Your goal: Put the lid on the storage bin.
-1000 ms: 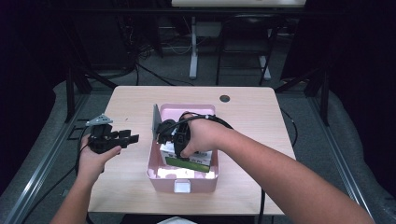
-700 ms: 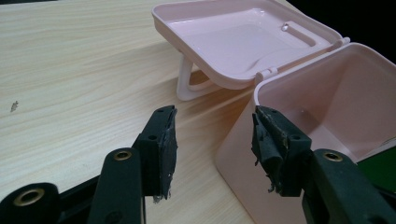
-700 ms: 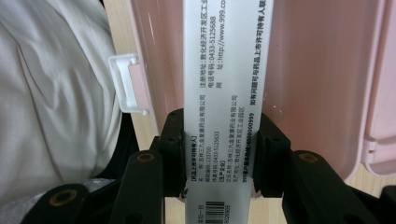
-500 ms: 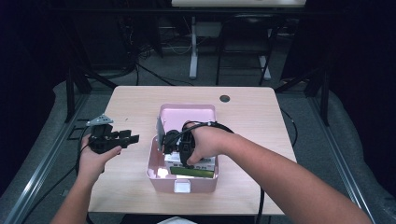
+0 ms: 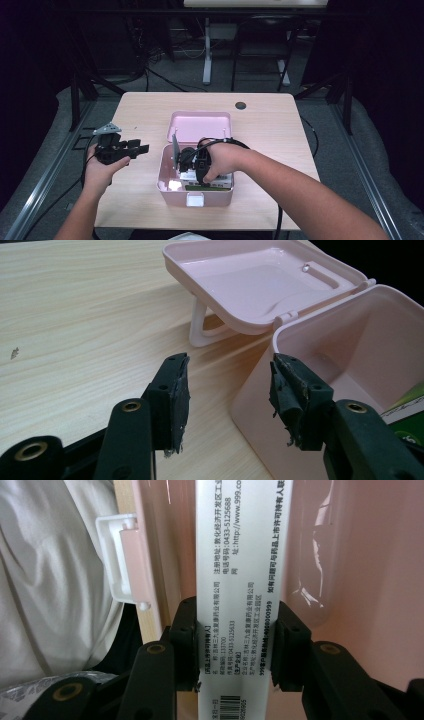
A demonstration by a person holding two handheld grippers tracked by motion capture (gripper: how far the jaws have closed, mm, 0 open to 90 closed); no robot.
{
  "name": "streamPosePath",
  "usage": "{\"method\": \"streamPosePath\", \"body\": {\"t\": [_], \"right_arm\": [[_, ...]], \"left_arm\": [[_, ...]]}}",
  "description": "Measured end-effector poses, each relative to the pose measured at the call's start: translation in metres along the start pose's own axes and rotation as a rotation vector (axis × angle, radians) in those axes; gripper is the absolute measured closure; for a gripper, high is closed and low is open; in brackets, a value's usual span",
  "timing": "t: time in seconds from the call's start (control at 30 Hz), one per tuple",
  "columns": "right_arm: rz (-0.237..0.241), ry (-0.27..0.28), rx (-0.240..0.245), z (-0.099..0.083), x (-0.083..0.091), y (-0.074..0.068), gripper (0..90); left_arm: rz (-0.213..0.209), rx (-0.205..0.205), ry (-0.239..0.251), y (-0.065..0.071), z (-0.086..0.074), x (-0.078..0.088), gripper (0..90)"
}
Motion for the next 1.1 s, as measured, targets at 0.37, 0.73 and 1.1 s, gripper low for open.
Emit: {"method": "streamPosePath", "body": {"t": [0.37, 0.73, 1.1], "right_arm": [[0.006, -0.009, 0.005, -0.002, -0.021, 0.002, 61.5], [0.001, -0.020, 0.020, -0.002, -0.026, 0.001, 61.5], [0.026, -0.007, 0.022, -0.002, -0.036, 0.001, 61.5]], "left_arm": [[0.001, 0.000, 0.001, 0.000, 0.000, 0.000, 49.8], [0.000, -0.001, 0.001, 0.000, 0.000, 0.000, 49.8], [0.003, 0.004, 0.004, 0.000, 0.000, -0.002, 49.8]]}}
Point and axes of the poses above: each handheld gripper's, and its own axes: x roughly backward along the jaws, z roughly out of its top, y roughly to its right, the point moved 5 cm from there along -x, roughly forward along the jaws
